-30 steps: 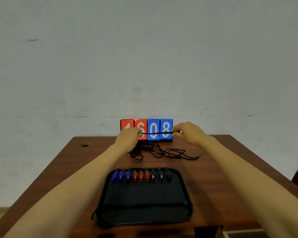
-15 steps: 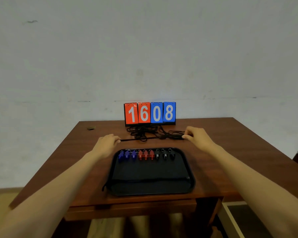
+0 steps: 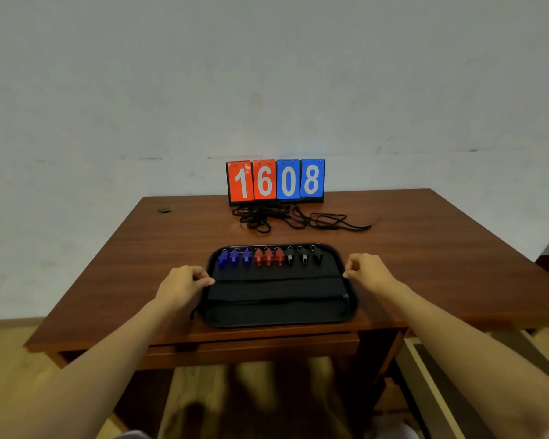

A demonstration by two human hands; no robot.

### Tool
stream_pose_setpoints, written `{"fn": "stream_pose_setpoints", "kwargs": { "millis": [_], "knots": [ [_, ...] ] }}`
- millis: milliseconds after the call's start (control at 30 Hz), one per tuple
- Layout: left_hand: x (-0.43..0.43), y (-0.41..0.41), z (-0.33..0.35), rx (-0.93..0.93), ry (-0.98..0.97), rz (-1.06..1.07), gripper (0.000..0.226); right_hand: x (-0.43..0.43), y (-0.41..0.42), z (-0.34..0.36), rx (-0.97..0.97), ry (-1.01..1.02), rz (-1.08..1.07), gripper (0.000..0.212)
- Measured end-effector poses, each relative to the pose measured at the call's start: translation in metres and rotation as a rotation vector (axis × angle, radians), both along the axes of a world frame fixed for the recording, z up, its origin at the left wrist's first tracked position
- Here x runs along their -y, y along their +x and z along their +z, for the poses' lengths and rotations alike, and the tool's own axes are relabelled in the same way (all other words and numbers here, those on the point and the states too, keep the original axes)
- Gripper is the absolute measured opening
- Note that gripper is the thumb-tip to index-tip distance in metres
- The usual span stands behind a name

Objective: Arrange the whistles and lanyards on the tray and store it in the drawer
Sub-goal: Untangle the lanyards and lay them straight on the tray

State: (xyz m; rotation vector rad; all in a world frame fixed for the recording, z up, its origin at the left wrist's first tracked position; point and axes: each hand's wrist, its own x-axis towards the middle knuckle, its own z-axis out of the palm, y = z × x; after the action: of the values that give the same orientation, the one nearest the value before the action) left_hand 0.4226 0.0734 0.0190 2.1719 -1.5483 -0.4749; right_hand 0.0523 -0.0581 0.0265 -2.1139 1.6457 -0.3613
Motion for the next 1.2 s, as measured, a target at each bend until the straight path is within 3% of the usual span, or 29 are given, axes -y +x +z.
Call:
{"fn": "stream_pose_setpoints", "kwargs": {
  "millis": [167,267,467,667,800,933,1067,1200],
  "knots": [
    [-0.007,0.005,-0.016,0.005,0.008,-0.012,0.019,-0.003,-0.002,-0.012,-0.010,0.029,0.000,0.014],
    [-0.009,0.003,-0.021,-0.004,-0.019,0.060,0.005,-0.005,-0.002,-0.019,-0.041,0.036,-0.001,0.012],
    [-0.010,0.001,-0.025,0.044,-0.016,0.131,0.012,-0.006,-0.001,-0.031,-0.113,0.018,-0.019,0.016],
    [-0.009,0.001,-0.032,0.206,-0.004,0.127,0.008,-0.010,0.000,-0.035,-0.278,-0.089,-0.021,0.010],
    [-0.009,-0.002,-0.039,0.297,-0.023,0.141,0.017,-0.007,-0.003,-0.037,-0.209,-0.085,-0.018,0.017],
    [-0.010,-0.009,-0.044,0.374,-0.121,0.028,0.032,-0.012,-0.003,-0.038,-0.159,-0.146,0.053,0.026],
    [-0.011,-0.023,-0.048,0.450,-0.013,-0.136,0.041,-0.017,0.000,-0.043,-0.301,-0.132,0.173,0.036],
    [-0.009,-0.031,-0.049,0.459,0.047,-0.148,0.041,-0.018,0.002,-0.045,-0.328,-0.134,0.187,0.033]
  ]
}}
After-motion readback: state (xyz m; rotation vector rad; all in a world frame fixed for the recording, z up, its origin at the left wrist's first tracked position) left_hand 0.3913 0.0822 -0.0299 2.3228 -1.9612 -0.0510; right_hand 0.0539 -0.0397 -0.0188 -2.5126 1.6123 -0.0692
